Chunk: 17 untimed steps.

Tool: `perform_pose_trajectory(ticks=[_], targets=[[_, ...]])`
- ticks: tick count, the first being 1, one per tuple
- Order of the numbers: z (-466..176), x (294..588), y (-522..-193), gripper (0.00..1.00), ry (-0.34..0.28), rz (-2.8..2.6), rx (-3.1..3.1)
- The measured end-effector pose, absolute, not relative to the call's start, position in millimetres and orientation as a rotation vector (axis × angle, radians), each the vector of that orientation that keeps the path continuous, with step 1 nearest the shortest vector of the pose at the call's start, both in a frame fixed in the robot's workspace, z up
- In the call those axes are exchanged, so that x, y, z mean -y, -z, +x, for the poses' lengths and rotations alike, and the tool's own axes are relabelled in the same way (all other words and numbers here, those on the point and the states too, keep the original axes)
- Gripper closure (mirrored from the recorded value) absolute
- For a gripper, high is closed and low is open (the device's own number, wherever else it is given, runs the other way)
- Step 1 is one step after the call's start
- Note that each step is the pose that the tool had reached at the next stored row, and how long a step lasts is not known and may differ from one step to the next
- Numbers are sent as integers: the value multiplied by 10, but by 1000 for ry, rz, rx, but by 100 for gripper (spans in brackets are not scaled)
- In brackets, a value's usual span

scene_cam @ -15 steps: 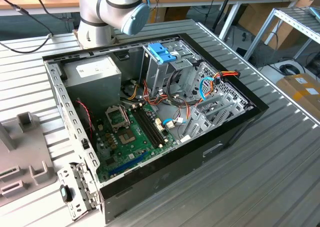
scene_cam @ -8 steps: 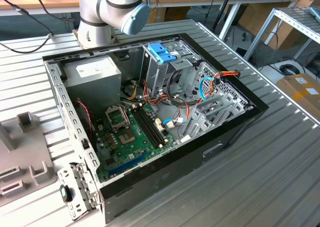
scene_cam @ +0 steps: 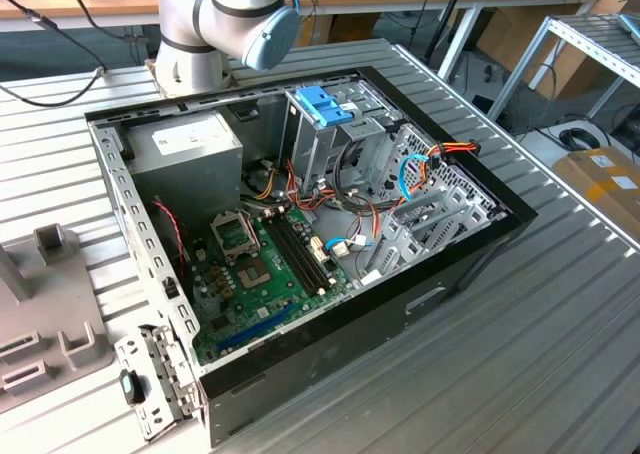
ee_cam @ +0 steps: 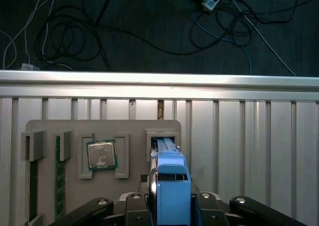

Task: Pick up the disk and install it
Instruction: 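Pick up the disk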

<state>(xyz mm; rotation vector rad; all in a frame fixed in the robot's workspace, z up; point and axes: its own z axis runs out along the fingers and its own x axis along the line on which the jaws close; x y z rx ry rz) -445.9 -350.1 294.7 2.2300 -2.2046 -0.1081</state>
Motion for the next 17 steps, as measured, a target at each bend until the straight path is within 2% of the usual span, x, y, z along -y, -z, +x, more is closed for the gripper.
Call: perform_pose_trajectory(ticks=[17], targets=[[-4458, 3501, -3031, 63, 108, 2230, 2205]])
